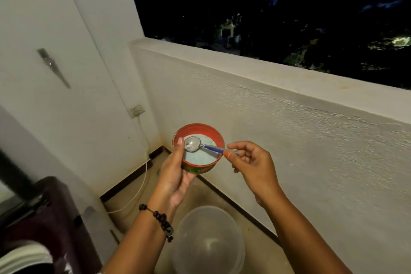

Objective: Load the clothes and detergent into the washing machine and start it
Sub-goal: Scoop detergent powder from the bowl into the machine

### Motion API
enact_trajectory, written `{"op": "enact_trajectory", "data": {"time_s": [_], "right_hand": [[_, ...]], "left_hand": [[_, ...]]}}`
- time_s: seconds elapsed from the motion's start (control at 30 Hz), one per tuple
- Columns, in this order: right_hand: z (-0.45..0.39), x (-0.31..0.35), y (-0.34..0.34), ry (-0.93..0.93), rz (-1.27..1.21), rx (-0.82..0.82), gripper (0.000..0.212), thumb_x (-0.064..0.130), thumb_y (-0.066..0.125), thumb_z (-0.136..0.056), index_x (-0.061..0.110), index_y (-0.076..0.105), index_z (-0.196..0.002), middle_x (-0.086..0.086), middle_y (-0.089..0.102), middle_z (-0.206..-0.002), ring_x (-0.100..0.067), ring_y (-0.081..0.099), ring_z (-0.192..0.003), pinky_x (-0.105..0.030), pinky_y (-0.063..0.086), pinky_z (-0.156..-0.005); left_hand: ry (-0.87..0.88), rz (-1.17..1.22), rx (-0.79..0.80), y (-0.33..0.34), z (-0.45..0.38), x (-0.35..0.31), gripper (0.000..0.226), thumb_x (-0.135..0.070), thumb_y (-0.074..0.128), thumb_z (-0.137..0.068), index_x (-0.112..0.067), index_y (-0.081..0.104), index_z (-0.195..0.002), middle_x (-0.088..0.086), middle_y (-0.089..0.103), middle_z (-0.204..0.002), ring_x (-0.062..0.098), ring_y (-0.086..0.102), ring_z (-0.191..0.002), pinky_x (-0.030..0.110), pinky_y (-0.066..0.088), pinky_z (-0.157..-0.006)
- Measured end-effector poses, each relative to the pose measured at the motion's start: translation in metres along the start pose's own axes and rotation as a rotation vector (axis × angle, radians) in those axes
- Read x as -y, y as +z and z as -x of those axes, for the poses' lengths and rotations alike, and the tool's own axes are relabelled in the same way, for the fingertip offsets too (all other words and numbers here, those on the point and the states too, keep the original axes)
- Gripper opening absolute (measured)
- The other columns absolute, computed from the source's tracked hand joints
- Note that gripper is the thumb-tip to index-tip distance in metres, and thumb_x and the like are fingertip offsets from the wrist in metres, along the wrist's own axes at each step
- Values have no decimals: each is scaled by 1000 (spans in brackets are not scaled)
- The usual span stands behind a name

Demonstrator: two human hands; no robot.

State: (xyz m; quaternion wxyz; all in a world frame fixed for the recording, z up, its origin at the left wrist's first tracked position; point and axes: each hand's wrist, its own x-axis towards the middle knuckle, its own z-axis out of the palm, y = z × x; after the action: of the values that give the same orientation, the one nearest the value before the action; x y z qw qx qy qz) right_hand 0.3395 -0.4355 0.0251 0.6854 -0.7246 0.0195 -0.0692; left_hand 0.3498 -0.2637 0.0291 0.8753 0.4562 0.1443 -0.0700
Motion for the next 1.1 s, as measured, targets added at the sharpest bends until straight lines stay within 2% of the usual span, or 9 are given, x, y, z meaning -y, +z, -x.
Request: {"op": "enact_trajectory", "data": {"time_s": [0.13, 0.27, 0.37, 0.57, 0.7, 0.8, 0.93, 1.03, 1.1], "right_hand": [[9, 6, 30, 77, -156, 31, 10, 6, 70, -85, 12, 72, -91, -4, 71, -73, -8, 60, -56, -23, 56, -60], [24, 12, 67, 176, -315, 83, 17, -1, 61, -89, 7, 72, -100, -6, 63, -66, -11, 55, -57, -22, 54, -60], [36, 17, 96, 252, -458, 150, 21, -3, 53, -92, 2, 70, -102, -5, 57, -65, -11, 50, -59, -21, 50, -60], [77, 11, 146, -4, -256, 217, 28, 17, 45, -101, 12, 72, -106, 4, 56, -65, -12, 48, -65, -22, 47, -65], [104, 14, 176, -133, -149, 316, 29, 23, 45, -97, 12, 70, -106, -1, 58, -68, -13, 53, -65, -23, 49, -62], [127, 11, 202, -188, -100, 408, 28, 21, 47, -94, 12, 70, -107, -1, 68, -78, -13, 61, -73, -20, 50, -65], [156, 0, 227, -164, -46, 505, 28, 22, 48, -92, 17, 72, -107, -1, 71, -88, -14, 64, -79, -18, 49, -68], [176, -7, 243, -104, -51, 541, 27, 27, 49, -91, 25, 73, -103, -6, 69, -85, -16, 63, -80, -23, 50, -67], [188, -10, 255, -61, -79, 552, 28, 26, 48, -91, 21, 73, -102, -4, 69, -81, -12, 62, -76, -21, 50, -66]], "left_hand": [[37, -15, -44, -29, 18, -9, 59, -43, 55, -83, -5, 54, -129, 15, 70, -116, 23, 70, -103, 30, 60, -69], [46, -44, -54, -73, 41, -25, 63, -48, 54, -85, -9, 53, -134, 13, 68, -122, 25, 66, -112, 35, 60, -79], [41, -109, -78, -101, 60, -38, 64, -50, 57, -79, -13, 57, -131, 9, 70, -119, 25, 67, -110, 38, 60, -82], [40, -153, -128, -164, 102, -63, 51, -50, 47, -91, -15, 60, -126, 9, 72, -115, 27, 68, -108, 48, 56, -88], [41, -163, -191, -207, 130, -75, 55, -53, 52, -82, -16, 62, -122, 7, 74, -110, 26, 70, -103, 52, 55, -90], [56, -158, -215, -237, 151, -83, 56, -53, 52, -78, -17, 62, -120, 7, 74, -108, 24, 72, -99, 46, 59, -82], [45, -138, -244, -272, 175, -91, 61, -55, 49, -81, -14, 60, -126, 8, 72, -114, 26, 69, -105, 47, 57, -87], [30, -147, -277, -296, 187, -93, 62, -57, 49, -82, -14, 59, -126, 9, 72, -114, 26, 70, -105, 47, 56, -87], [18, -144, -287, -310, 194, -92, 61, -57, 48, -83, -14, 60, -125, 9, 73, -113, 26, 70, -105, 47, 56, -87]]}}
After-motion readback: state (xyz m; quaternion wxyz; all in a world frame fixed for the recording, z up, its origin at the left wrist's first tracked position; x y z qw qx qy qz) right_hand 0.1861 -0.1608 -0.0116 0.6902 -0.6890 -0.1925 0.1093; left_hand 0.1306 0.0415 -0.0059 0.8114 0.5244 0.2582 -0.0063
